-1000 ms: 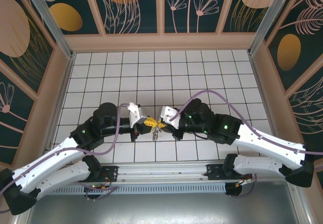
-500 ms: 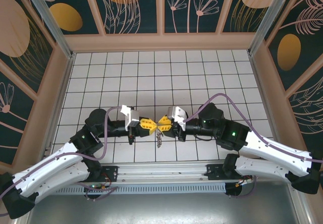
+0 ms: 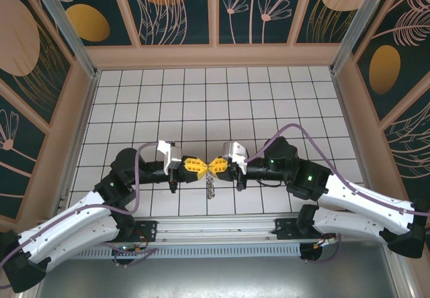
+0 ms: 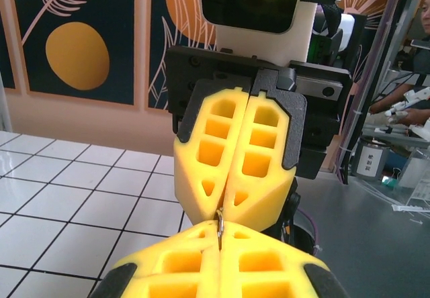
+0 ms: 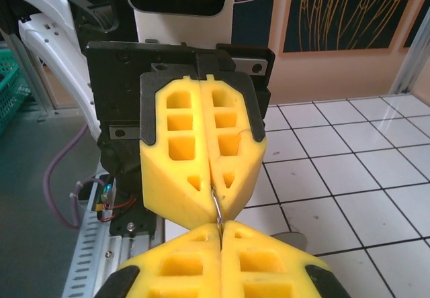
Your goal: Put the keys on the keyring
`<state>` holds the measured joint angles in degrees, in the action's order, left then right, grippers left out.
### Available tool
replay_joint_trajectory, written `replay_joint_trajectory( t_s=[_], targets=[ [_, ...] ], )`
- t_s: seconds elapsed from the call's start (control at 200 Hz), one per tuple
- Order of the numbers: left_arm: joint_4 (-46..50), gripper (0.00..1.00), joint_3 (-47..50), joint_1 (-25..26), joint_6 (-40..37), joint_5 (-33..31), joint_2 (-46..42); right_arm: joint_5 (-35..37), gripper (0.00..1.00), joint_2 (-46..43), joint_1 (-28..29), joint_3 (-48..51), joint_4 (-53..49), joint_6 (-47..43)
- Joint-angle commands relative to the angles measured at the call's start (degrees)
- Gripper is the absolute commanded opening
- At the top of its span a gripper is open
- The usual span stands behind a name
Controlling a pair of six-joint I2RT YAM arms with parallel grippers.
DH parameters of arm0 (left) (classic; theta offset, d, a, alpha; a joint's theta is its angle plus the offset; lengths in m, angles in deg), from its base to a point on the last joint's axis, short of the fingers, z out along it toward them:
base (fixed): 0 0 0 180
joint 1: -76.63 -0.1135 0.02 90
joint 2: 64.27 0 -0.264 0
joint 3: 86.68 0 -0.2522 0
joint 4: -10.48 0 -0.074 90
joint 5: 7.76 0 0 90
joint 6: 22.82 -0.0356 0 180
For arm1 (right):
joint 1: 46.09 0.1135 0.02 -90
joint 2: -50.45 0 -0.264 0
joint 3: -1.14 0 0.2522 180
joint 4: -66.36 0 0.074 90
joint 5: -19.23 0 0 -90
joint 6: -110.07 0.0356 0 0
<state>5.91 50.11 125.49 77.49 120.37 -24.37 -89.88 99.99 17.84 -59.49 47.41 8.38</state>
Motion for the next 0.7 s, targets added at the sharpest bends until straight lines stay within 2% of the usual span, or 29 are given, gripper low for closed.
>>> replay_joint_trajectory(
  t_s=[0.0,0.07,0.21,0.51,0.596,0.661,0.696],
  targets=[
    [6.16,0.0,-4.26,0.79,-3.04,0.57,-0.18,4.89,0.0,0.73,-0.64,-2.06,-1.67,-1.53],
    [13.99,0.0,-7.25,0.8,-6.29,-2.31,0.47,7.19,0.0,1.51,-0.62,-3.94,-4.94,-2.99],
    [24.64,0.07,-11.7,0.8,-10.48,-6.54,2.46,9.51,0.0,4.67,-0.53,-8.51,-11.21,-5.88],
    [33.71,0.11,-15.4,0.78,-12.98,-8.52,6.95,13.29,0.0,10.22,0.16,-14.62,-17.87,-9.87],
    [34.97,0.09,-15.64,0.74,-13.01,-8.18,8.4,14.88,0.0,11.99,1.12,-15.78,-19.17,-10.35],
    [35.58,0.0,-15.68,0.77,-13.06,-7.82,9.26,14.95,0.0,12.59,1.86,-15.97,-19.08,-10.47],
    [35.85,0.0,-15.65,0.79,-13.13,-7.88,9.51,14.98,0.0,12.63,2.07,-15.97,-18.85,-10.55]
  ],
)
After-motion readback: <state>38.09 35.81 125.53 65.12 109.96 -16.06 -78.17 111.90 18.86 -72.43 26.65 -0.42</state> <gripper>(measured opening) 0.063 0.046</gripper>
